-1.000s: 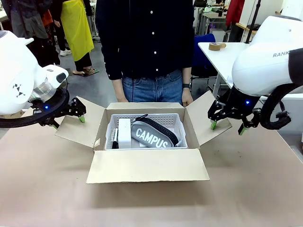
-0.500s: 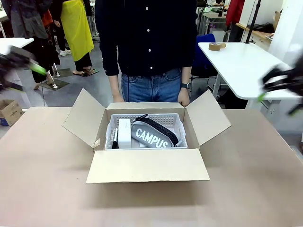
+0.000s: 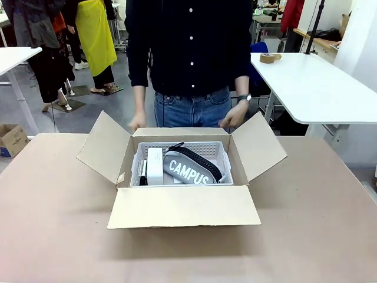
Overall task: Pack the gift set into the box.
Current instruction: Lift both hands away from the flaps of the Package Box, then press and hold the closed box until the human finishes sealing it.
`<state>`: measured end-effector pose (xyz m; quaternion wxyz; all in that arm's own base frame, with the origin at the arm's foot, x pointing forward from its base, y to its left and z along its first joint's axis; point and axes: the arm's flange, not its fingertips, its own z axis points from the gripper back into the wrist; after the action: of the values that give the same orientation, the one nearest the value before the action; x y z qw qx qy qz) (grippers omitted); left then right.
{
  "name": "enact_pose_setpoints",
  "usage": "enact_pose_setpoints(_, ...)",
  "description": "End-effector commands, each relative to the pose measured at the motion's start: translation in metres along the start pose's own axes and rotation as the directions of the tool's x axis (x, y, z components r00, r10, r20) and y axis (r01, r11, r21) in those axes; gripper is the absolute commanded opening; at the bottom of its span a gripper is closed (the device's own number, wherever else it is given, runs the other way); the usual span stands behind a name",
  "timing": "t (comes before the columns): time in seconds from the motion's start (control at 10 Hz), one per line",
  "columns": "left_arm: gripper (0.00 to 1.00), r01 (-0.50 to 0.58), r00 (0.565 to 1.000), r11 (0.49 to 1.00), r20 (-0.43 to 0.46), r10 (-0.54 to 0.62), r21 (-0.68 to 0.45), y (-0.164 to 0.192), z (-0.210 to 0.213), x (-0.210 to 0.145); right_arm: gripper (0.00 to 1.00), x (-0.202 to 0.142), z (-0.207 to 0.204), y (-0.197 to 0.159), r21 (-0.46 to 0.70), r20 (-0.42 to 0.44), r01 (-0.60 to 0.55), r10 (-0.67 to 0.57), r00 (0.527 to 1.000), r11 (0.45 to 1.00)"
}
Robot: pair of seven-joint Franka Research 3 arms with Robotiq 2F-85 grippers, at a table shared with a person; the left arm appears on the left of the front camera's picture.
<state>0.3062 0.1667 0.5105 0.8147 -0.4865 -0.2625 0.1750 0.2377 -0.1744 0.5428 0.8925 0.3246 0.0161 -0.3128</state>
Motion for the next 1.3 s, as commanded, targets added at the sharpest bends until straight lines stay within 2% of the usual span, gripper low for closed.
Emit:
enact_pose_setpoints(0.0, 1.00, 0.074, 0.997, 0.997, 0.003, -0.074, 0.037, -0.0345, -0.0024, -0.0068, 1.00, -0.0115, -0.0052, 0.0374, -0.040, -0.008, -0.092, 0.092, 0.996, 0.995)
enact_pose_setpoints(1.2, 1.00, 0.074, 0.997, 0.997, 0.003, -0.074, 0.037, -0.0345, -0.0024, -0.0068, 1.00, -0.0115, -0.0052, 0.0374, -0.040, -0.008, -0.092, 0.092, 0.996, 0.995)
